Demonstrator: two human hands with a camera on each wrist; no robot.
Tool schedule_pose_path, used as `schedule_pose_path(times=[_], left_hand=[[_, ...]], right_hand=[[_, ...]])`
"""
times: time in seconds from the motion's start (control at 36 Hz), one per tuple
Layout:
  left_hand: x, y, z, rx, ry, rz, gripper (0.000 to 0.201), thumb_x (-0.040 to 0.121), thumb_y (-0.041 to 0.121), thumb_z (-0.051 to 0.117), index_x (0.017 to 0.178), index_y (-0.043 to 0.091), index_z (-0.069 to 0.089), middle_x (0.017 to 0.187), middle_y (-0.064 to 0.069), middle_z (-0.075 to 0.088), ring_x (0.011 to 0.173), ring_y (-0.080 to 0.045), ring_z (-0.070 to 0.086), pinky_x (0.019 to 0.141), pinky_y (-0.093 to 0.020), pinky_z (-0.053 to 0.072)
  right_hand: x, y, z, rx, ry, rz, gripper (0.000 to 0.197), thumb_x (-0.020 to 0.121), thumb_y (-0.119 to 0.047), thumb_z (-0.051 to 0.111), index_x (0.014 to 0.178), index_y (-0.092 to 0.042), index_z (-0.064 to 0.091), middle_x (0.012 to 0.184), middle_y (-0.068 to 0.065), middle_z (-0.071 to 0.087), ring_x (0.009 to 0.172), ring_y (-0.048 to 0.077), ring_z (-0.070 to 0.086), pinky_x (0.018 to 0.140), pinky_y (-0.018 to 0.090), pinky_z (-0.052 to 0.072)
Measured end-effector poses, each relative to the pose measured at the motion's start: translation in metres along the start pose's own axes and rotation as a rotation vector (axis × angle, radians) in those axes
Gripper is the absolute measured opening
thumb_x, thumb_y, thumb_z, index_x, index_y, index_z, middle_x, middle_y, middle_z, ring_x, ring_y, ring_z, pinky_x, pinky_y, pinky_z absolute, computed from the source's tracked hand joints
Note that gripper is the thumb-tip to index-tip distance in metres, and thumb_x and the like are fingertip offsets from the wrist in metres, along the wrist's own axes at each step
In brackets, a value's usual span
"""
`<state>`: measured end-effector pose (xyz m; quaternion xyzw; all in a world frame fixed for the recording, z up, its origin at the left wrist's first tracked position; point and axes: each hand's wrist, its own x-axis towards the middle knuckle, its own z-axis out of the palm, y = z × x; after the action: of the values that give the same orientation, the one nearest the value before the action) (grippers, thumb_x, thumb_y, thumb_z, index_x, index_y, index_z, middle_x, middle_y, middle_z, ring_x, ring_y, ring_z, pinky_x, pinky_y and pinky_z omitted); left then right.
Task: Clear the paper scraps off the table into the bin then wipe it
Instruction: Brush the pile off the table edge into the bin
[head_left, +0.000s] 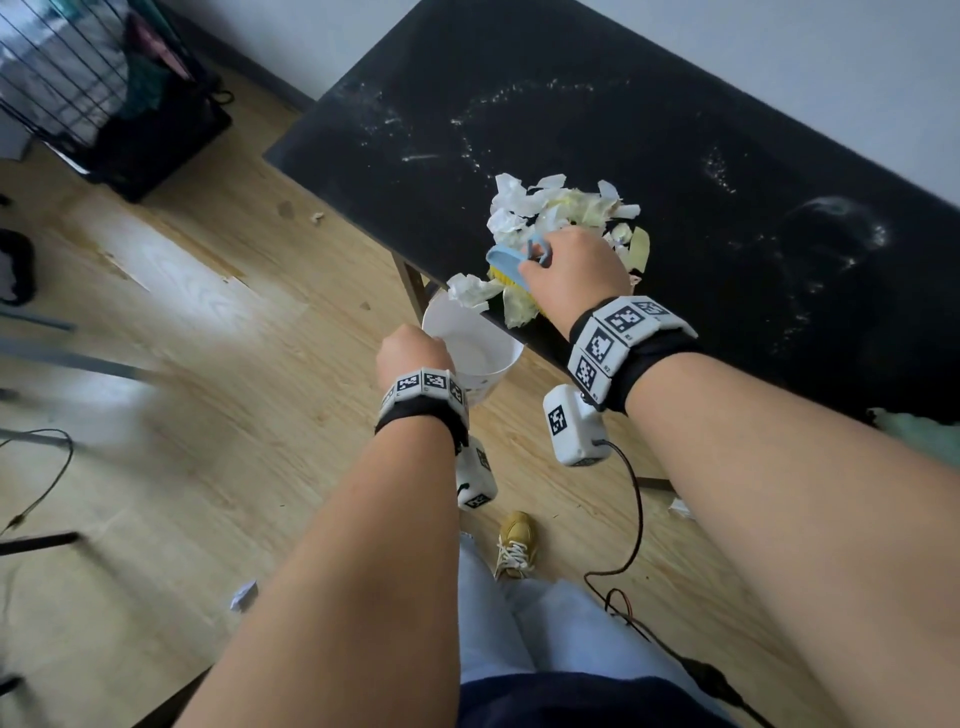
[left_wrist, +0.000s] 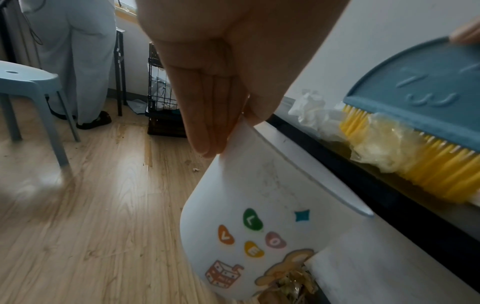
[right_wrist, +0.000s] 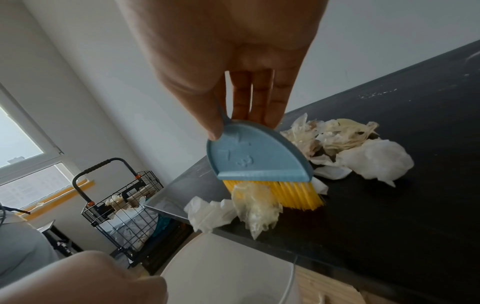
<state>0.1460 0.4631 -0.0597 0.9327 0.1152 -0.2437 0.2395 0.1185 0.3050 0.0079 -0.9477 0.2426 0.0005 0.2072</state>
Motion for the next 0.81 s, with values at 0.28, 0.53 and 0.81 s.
schedule_pose_path(times=[0.28, 0.53, 0.81], left_hand=[[-0.003, -0.010, 0.012, -0.006, 0.078, 0.006, 0.038, 0.092, 0.014, 0.048, 0.056, 0.006, 0.038, 0.065, -0.010, 0.046, 0.069, -0.029, 0.049, 0.062, -0.030, 0.040], [-0.004, -0.016, 0.023, -0.034, 0.120, 0.018, 0.039, 0.092, 0.017, 0.047, 0.055, 0.006, 0.039, 0.075, -0.015, 0.055, 0.071, -0.032, 0.056, 0.061, -0.030, 0.040], [-0.022, -0.015, 0.027, -0.030, 0.108, 0.032, 0.034, 0.092, 0.017, 0.047, 0.061, 0.004, 0.044, 0.087, -0.020, 0.066, 0.084, -0.037, 0.065, 0.070, -0.036, 0.051]], right_hand=[[-0.022, 0.007, -0.003, 0.031, 0.005, -0.077, 0.021, 0.093, -0.030, 0.053, 0.078, -0.016, 0.058, 0.089, 0.000, 0.050, 0.074, 0.017, 0.050, 0.059, 0.027, 0.034], [-0.030, 0.020, -0.002, 0.029, 0.074, -0.022, 0.020, 0.094, -0.026, 0.052, 0.078, -0.014, 0.057, 0.088, 0.002, 0.052, 0.076, 0.018, 0.052, 0.064, 0.029, 0.039], [-0.044, 0.018, -0.004, 0.121, 0.053, -0.064, 0.024, 0.093, -0.030, 0.054, 0.079, -0.010, 0.061, 0.087, 0.001, 0.053, 0.073, 0.018, 0.052, 0.062, 0.027, 0.038]])
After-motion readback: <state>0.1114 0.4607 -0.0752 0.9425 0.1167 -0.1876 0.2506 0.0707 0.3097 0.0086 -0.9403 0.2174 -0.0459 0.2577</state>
